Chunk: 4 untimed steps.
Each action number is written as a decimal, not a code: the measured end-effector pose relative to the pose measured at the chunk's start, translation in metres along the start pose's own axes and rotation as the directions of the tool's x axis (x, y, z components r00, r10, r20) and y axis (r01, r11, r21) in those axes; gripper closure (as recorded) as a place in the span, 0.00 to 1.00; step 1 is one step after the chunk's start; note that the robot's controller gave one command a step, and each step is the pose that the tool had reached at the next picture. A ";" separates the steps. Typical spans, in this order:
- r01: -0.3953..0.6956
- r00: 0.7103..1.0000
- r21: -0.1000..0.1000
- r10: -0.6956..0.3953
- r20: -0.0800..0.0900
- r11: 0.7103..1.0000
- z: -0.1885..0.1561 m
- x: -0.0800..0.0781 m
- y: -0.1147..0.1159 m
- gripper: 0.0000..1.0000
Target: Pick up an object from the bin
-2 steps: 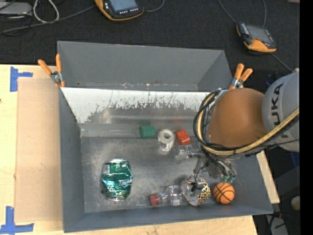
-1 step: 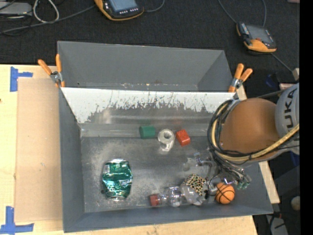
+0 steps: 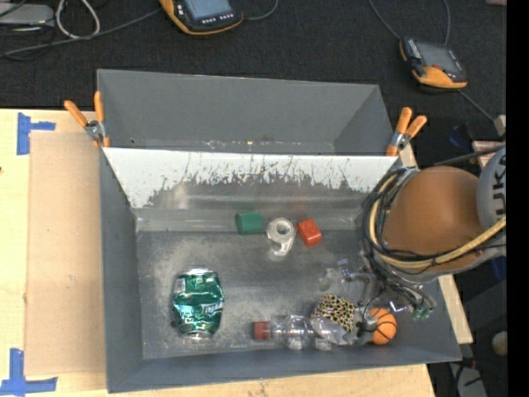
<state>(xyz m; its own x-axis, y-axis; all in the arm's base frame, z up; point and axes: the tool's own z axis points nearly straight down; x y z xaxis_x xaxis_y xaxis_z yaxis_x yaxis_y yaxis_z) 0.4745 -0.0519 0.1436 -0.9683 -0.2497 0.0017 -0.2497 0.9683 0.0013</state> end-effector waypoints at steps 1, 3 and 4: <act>0.339 0.941 0.008 -0.339 0.018 0.941 0.067 -0.008 0.020 0.00; 0.239 0.971 -0.001 -0.239 0.003 0.971 0.074 -0.001 0.020 1.00; 0.238 0.971 -0.003 -0.238 0.000 0.971 0.053 0.000 0.022 1.00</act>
Offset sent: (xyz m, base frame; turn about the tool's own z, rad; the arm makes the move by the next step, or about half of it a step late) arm -0.0050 0.0195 -0.0736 -0.2418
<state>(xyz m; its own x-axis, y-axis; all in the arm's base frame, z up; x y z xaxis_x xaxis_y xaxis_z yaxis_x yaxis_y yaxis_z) 0.4688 -0.0310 0.0905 -0.8809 -0.4732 0.0011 -0.4732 0.8809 0.0047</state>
